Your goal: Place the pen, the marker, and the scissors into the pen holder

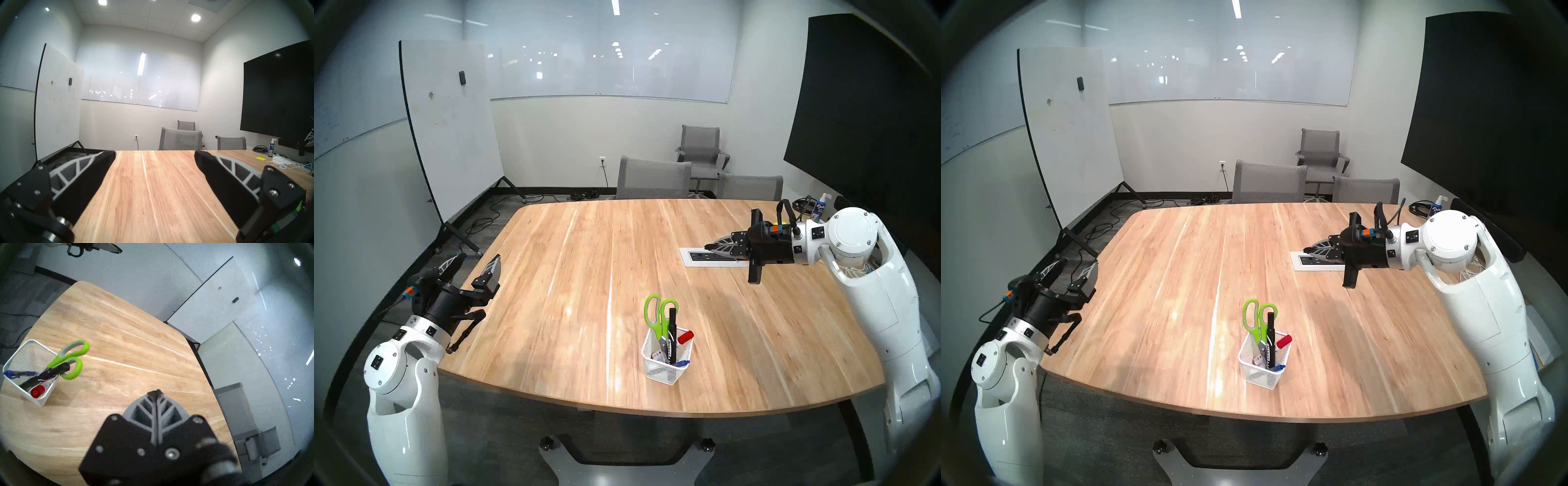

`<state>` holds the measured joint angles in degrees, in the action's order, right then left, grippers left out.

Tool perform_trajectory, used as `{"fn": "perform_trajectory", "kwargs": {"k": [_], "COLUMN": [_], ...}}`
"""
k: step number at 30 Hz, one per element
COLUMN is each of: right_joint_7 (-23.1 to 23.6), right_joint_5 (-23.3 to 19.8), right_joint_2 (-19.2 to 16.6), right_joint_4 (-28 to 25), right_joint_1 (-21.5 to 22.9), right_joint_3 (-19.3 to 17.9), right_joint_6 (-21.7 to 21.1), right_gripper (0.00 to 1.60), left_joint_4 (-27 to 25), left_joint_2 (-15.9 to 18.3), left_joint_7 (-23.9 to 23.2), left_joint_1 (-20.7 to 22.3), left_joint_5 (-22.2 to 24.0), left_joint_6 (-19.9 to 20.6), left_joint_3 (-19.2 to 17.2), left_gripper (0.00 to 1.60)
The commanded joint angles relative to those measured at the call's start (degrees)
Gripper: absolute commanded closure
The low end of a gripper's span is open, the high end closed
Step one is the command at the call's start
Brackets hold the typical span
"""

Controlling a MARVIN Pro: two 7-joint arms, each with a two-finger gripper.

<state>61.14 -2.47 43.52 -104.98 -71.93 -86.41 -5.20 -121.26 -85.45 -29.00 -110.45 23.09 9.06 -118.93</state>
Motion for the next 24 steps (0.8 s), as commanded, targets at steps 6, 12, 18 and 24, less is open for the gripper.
{"fn": "perform_trajectory", "kwargs": {"k": [6, 12, 18, 24], "right_joint_7": [-5.91, -9.54, -15.44, -18.50], "right_joint_5": [-5.51, -5.80, -4.00, -1.67], "right_joint_2": [3.62, 7.82, 12.13, 14.10], "right_joint_4": [0.18, 1.05, 1.81, 8.41], "right_joint_1": [-10.84, -15.93, -21.29, -15.03], "right_joint_3": [-8.48, -11.54, -13.87, -9.27], "right_joint_6": [3.83, 6.70, 12.71, 15.08], "right_gripper": [1.60, 1.60, 1.60, 1.60], "left_joint_4": [-1.10, -1.06, -1.11, -1.21], "left_joint_2": [-0.05, -0.04, -0.07, -0.12], "left_joint_7": [-0.03, -0.06, -0.05, 0.00], "left_joint_1": [0.09, 0.12, 0.10, 0.06], "left_joint_5": [0.01, 0.01, -0.01, -0.05], "left_joint_6": [-0.12, -0.13, -0.11, -0.06], "left_joint_3": [0.10, 0.09, 0.08, 0.08], "left_gripper": [0.00, 0.00, 0.00, 0.00]}}
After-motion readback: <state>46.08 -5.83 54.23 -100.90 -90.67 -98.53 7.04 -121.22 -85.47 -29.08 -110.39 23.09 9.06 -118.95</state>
